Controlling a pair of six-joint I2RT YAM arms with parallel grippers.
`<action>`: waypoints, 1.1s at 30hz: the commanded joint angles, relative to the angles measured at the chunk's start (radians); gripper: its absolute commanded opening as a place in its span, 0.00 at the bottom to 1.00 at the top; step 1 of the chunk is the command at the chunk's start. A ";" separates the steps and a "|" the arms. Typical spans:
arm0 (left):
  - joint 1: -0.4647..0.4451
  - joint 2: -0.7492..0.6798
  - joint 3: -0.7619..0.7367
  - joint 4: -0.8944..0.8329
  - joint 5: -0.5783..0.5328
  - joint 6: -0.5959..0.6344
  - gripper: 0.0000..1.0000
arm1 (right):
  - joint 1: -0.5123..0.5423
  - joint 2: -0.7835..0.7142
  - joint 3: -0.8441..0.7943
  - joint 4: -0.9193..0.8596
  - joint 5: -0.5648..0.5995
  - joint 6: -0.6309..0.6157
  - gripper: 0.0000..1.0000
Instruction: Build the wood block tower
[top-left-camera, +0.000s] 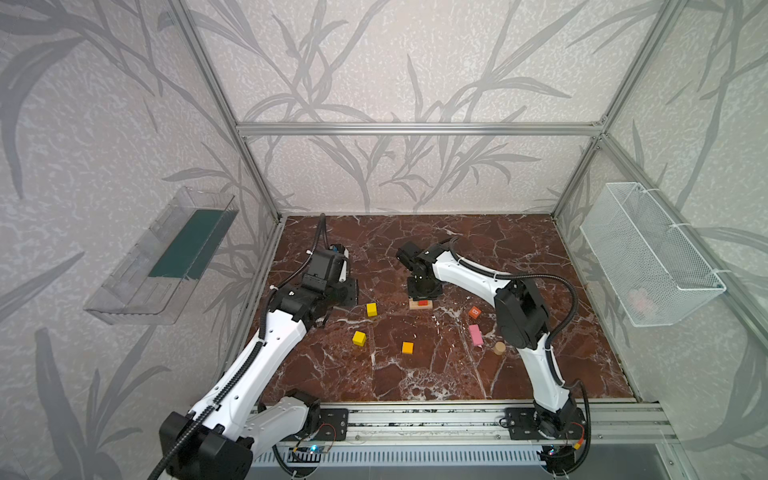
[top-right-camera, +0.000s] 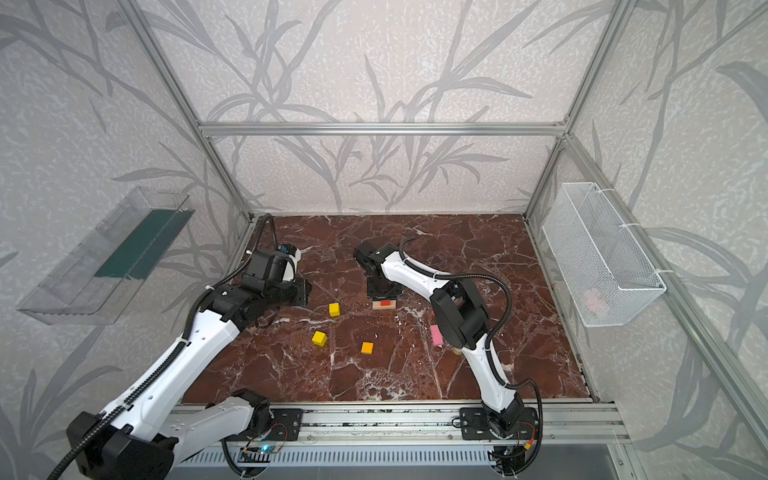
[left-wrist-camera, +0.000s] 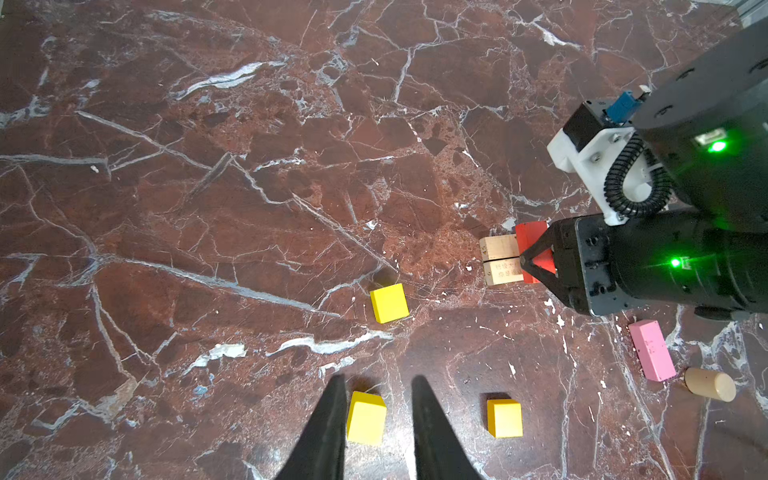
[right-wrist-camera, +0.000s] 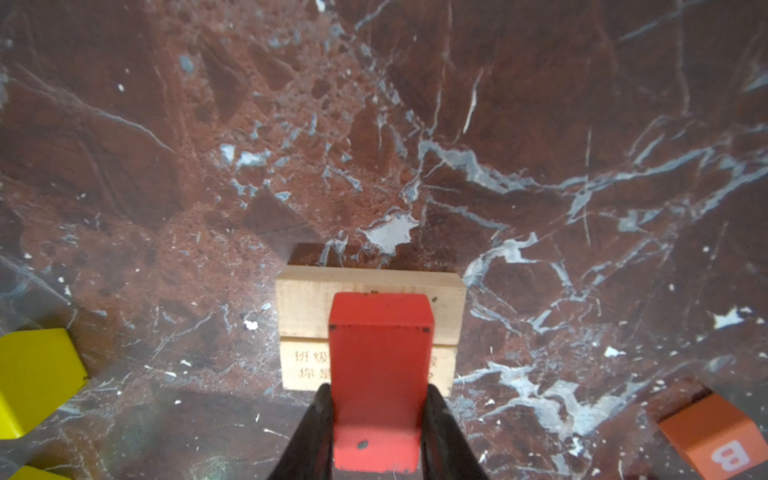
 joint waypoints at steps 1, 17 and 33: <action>0.007 -0.007 -0.013 0.000 0.010 -0.001 0.27 | -0.004 0.006 -0.011 -0.030 0.021 0.012 0.00; 0.009 0.019 -0.006 -0.008 0.046 -0.001 0.27 | 0.038 -0.230 -0.259 0.015 0.012 -0.095 0.00; 0.000 0.073 -0.023 -0.172 0.022 -0.035 0.36 | 0.150 -0.446 -0.656 0.080 -0.079 -0.092 0.00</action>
